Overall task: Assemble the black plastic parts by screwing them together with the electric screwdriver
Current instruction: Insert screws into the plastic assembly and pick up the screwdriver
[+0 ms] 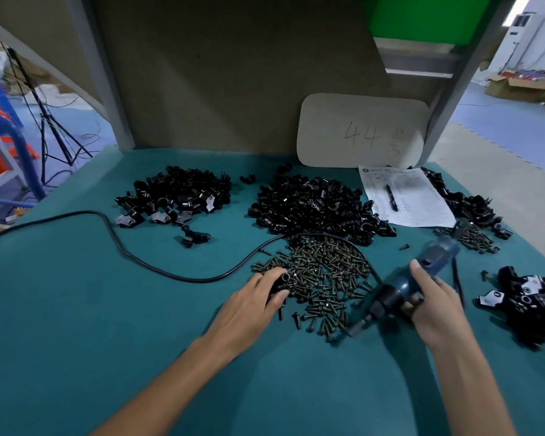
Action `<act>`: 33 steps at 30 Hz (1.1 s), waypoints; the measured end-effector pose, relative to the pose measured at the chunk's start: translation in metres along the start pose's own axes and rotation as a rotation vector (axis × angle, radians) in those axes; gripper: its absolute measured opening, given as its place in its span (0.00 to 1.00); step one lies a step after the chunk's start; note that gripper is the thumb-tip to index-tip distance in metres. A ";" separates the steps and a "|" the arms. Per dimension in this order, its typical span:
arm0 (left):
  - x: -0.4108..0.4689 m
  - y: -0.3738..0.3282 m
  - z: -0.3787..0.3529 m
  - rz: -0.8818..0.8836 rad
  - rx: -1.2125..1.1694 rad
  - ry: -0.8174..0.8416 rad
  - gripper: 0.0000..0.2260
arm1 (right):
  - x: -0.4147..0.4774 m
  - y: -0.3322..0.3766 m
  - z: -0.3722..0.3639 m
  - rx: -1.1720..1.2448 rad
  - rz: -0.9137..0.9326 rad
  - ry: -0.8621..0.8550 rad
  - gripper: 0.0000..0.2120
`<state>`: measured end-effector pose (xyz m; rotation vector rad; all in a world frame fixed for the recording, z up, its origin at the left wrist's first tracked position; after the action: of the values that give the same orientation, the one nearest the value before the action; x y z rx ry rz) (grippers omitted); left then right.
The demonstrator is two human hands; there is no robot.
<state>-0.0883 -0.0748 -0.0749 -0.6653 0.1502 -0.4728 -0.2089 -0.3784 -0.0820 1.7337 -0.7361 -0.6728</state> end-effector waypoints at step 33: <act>-0.003 -0.007 -0.004 -0.057 0.124 0.002 0.21 | -0.029 -0.024 -0.046 0.315 0.008 0.117 0.24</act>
<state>-0.0940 -0.0801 -0.0735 -0.5490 0.1028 -0.5334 -0.1896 -0.3229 -0.0915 2.0366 -0.7986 -0.4618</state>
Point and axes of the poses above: each hand's wrist, its own x-axis towards the middle knuckle, its own z-axis out of the back of the hand, y = z × x, the point moved 9 cm from there along x, towards the middle knuckle, and after that the axes turned 14 degrees about z, right-handed, at the moved point
